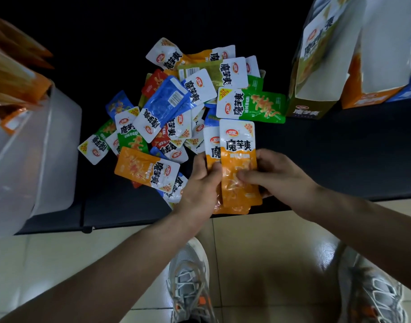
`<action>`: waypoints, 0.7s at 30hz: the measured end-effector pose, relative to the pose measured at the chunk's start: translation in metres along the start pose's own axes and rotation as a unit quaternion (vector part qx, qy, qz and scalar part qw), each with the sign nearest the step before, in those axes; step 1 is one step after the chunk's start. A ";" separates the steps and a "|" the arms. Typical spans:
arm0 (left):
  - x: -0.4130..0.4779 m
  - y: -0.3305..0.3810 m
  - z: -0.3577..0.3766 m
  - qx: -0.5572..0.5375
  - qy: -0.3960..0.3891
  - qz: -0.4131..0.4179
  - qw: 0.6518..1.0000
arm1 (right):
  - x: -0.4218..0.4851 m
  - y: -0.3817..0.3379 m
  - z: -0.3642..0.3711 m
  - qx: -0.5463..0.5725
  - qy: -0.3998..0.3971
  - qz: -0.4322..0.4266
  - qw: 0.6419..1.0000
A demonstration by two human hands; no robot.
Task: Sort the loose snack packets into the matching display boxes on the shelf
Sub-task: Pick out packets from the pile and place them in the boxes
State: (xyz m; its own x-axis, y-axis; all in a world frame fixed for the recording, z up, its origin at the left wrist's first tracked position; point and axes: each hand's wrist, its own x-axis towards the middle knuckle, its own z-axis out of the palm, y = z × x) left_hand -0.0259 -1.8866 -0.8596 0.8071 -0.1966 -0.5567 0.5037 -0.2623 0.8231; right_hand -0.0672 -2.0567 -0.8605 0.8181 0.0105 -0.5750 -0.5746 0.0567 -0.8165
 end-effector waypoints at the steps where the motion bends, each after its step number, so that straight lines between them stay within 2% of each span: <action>1: -0.001 0.001 -0.002 0.006 -0.008 0.008 1.000 | 0.001 0.000 0.001 0.025 -0.010 0.004 1.000; 4: -0.005 0.008 -0.012 0.041 -0.044 0.008 0.998 | 0.001 0.001 0.002 0.108 -0.050 0.035 0.992; 7: -0.003 0.016 -0.041 0.065 -0.070 -0.009 0.995 | 0.001 0.004 0.007 0.129 -0.079 0.071 0.986; 8: -0.001 0.017 -0.056 0.100 -0.059 0.012 0.993 | 0.001 0.005 0.008 0.127 -0.074 0.079 0.986; 9: 0.003 0.018 -0.073 0.179 -0.036 0.053 0.982 | 0.001 0.007 0.009 0.121 -0.060 0.085 0.987; 10: 0.007 0.016 -0.093 0.296 -0.001 0.098 0.950 | 0.001 0.008 0.009 0.110 -0.041 0.090 0.989; 11: 0.011 0.011 -0.112 0.417 0.030 0.130 0.899 | 0.002 0.008 0.009 0.097 -0.024 0.093 0.991; 12: 0.015 0.005 -0.128 0.513 0.048 0.146 0.845 | 0.002 0.008 0.007 0.086 -0.010 0.093 0.992; 13: 0.019 -0.003 -0.141 0.569 0.053 0.152 0.806 | 0.003 0.008 0.006 0.078 -0.003 0.092 0.993; 14: 0.022 -0.009 -0.148 0.598 0.053 0.158 0.784 | 0.003 0.007 0.005 0.071 0.003 0.091 0.993; 18: 0.031 -0.016 -0.150 0.653 0.078 0.184 0.731 | 0.004 0.006 0.006 0.036 0.012 0.078 0.996; 21: 0.040 -0.005 -0.151 0.675 0.085 0.170 0.713 | 0.004 0.005 0.007 0.032 0.009 0.072 0.997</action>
State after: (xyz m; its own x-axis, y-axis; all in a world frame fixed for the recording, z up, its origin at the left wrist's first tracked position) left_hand 0.0504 -1.7510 -0.8693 0.8957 -0.3780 -0.2341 -0.3923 -0.9197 -0.0162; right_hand -0.0664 -2.0495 -0.8666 0.7270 0.0043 -0.6866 -0.6822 0.1187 -0.7215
